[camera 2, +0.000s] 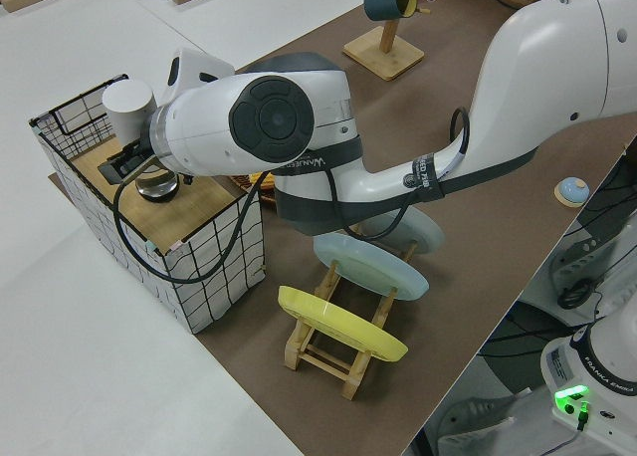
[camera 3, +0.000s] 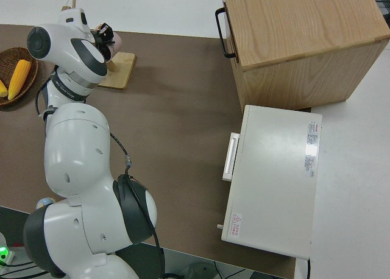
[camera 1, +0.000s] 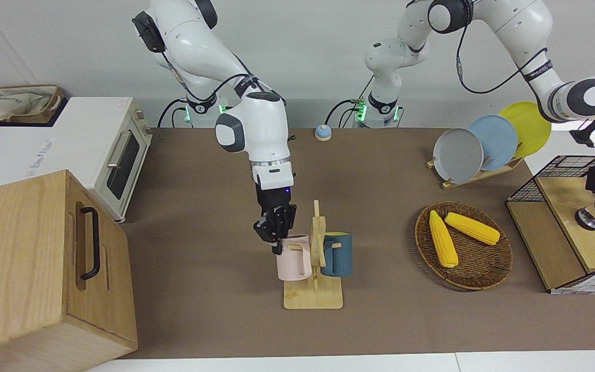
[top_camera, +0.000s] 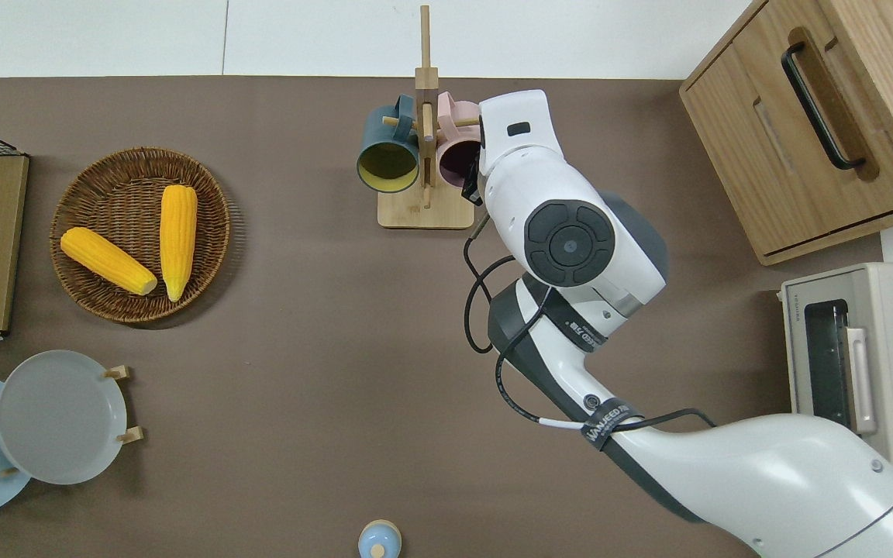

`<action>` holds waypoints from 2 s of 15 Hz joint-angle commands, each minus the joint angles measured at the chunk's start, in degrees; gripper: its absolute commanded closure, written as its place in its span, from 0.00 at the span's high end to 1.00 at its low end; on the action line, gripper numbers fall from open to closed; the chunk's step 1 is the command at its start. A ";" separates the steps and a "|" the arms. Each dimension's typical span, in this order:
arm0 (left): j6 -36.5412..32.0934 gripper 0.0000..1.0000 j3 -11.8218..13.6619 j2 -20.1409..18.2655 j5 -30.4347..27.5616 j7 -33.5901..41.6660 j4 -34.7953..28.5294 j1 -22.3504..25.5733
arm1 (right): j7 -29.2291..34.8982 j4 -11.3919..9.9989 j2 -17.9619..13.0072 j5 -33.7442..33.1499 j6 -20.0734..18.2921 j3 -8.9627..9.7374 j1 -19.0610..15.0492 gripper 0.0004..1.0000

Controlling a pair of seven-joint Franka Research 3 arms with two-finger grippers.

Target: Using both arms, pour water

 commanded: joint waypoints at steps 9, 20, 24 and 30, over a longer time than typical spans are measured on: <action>0.20 0.96 -0.10 0.74 -0.67 3.29 0.64 -0.15 | 1.59 1.31 1.32 -1.40 0.71 -0.38 0.40 0.13; 0.03 0.72 -0.10 0.66 -0.67 3.47 0.29 -0.06 | 2.21 1.31 1.32 -1.40 0.36 -0.38 0.40 0.08; 0.03 0.54 -0.01 0.57 -0.67 3.56 0.29 -0.23 | 2.38 1.31 1.32 -1.40 0.10 -0.38 0.75 0.06; 0.11 0.29 -0.01 0.48 -0.66 3.12 0.29 -0.32 | 2.38 1.31 1.24 -1.22 0.10 -0.38 0.84 0.04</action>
